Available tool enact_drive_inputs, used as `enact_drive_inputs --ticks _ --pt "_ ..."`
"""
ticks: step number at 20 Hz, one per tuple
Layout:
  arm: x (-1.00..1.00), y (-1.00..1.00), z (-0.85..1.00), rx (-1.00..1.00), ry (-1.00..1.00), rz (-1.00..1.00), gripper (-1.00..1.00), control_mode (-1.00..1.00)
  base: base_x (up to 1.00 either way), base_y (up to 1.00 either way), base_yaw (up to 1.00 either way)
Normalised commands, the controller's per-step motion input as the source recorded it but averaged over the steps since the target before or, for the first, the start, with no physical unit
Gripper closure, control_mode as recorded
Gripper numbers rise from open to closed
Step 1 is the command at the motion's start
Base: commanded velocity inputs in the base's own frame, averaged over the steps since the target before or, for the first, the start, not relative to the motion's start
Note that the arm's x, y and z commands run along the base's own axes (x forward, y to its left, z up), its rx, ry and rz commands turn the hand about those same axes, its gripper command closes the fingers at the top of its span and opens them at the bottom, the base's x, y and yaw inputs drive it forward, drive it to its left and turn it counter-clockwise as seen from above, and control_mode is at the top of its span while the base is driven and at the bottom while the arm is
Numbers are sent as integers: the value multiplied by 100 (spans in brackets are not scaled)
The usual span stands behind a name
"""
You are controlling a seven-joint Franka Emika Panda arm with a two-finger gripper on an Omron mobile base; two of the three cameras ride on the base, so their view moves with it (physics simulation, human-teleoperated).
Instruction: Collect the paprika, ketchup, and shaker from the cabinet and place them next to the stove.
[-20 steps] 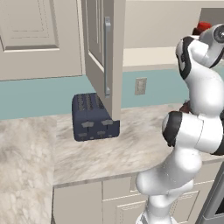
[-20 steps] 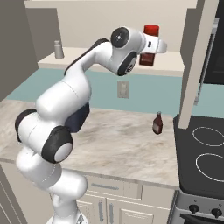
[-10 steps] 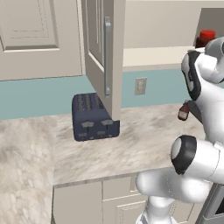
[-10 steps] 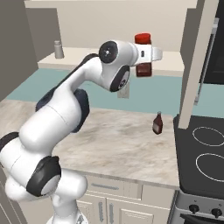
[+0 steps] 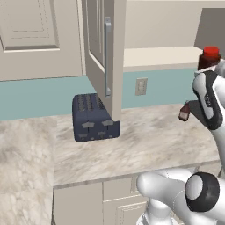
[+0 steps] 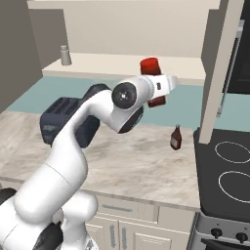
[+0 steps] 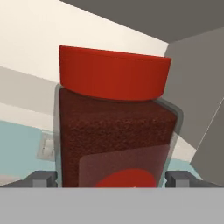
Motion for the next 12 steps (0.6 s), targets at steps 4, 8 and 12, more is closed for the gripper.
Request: enact_drive_inputs --ticks 4,8,12 --pt "-54 -9 -48 -6 0 21 100 -100 0 0 0" --pt "-38 -13 -44 -4 0 21 100 -100 0 0 0" --pt "-30 -10 -44 -5 0 19 100 -100 0 0 0"
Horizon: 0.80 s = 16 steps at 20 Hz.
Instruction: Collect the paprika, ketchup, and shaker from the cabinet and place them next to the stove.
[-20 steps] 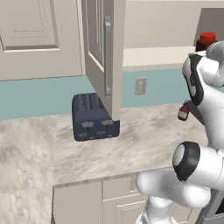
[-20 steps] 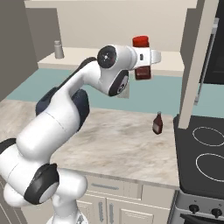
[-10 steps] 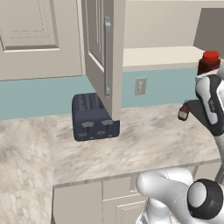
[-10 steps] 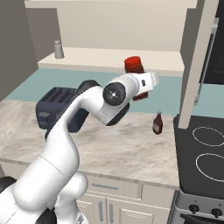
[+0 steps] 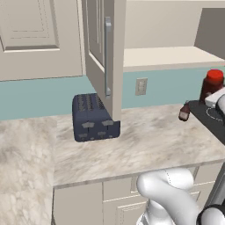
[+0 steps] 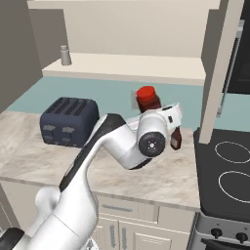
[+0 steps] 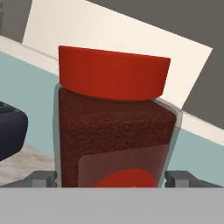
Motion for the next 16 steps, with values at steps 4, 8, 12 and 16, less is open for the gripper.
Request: enact_drive_inputs --ticks 4,8,12,16 --pt "-23 0 -56 -8 0 16 100 -100 0 0 0" --pt "-8 -12 -57 -5 0 9 100 -100 0 0 0" --pt "0 -25 -50 0 0 0 100 -100 0 0 0" --pt "9 -35 -45 0 4 0 100 -100 0 0 0"
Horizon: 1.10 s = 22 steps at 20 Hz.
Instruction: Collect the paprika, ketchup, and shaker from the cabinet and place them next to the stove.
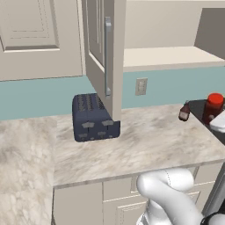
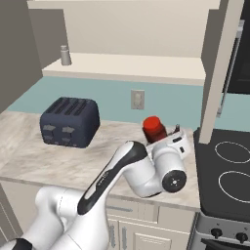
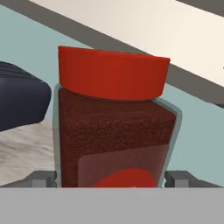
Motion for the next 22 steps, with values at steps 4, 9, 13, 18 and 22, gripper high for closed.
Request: enact_drive_inputs --ticks 4,9,13,18,22 --pt "18 -35 -46 0 7 0 100 -100 0 0 0" --pt "25 -33 -42 0 8 0 100 -100 0 0 0" --pt "30 -31 -36 0 6 2 100 -100 0 0 0" --pt "32 -27 -30 3 0 5 100 -100 0 0 0" --pt "29 -11 -24 6 0 11 100 -100 0 0 0"
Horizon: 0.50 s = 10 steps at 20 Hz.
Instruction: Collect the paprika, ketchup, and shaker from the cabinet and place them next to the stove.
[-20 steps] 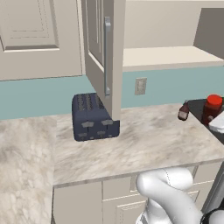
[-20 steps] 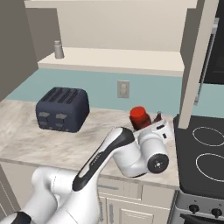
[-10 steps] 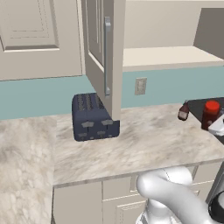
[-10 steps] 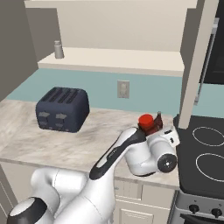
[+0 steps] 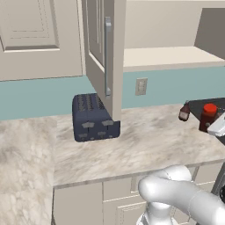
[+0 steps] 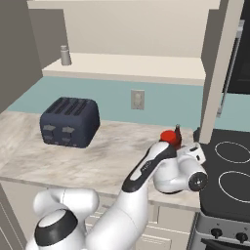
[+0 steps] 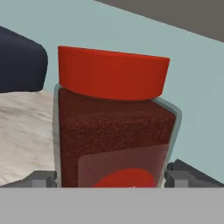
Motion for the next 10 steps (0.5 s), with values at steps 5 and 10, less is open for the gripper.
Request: enact_drive_inputs --ticks 5,10 --pt "30 0 -23 4 0 12 100 -100 0 0 0" --pt "24 -6 -25 3 0 9 100 -100 0 0 0"
